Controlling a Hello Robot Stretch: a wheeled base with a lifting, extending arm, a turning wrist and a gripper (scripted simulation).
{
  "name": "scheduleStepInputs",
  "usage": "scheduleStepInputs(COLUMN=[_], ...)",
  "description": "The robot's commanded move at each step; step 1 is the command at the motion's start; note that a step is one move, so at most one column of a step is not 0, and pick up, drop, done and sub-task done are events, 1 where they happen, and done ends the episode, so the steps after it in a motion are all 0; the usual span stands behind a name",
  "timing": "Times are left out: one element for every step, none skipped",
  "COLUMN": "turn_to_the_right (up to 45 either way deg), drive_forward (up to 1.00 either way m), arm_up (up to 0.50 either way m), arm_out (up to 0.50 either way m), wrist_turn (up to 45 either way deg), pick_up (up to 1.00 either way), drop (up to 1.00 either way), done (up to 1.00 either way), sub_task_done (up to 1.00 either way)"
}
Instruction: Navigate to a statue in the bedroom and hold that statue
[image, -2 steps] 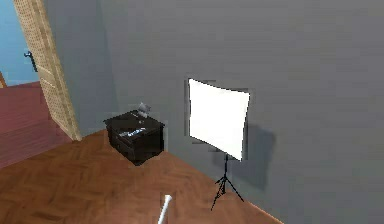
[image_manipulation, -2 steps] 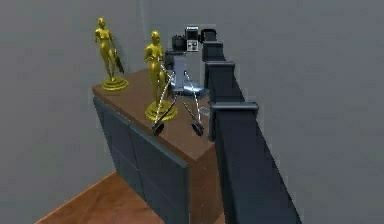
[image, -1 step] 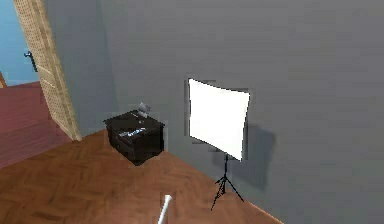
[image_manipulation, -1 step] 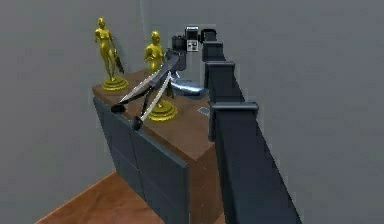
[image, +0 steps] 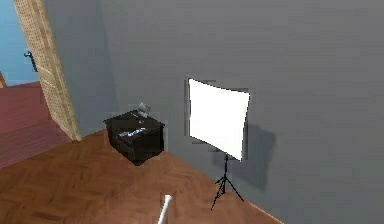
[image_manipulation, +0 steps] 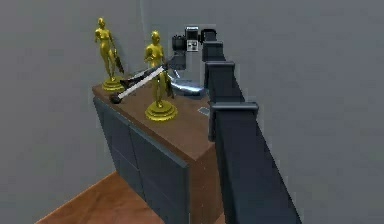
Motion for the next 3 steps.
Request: scheduleStepInputs(turn_to_the_right=[0.0, 0.0, 0.0], drive_forward=[0.0, 0.0, 0.0], arm_up=[0.0, 0.0, 0.0], arm_out=[0.0, 0.0, 0.0], wrist_turn=[45.0, 18.0, 0.0], pick_up=[0.0, 0.0, 1.0], drop=[0.0, 0.0, 0.0], done=[0.0, 0.0, 0.0], sub_task_done=[0.0, 0.0, 0.0])
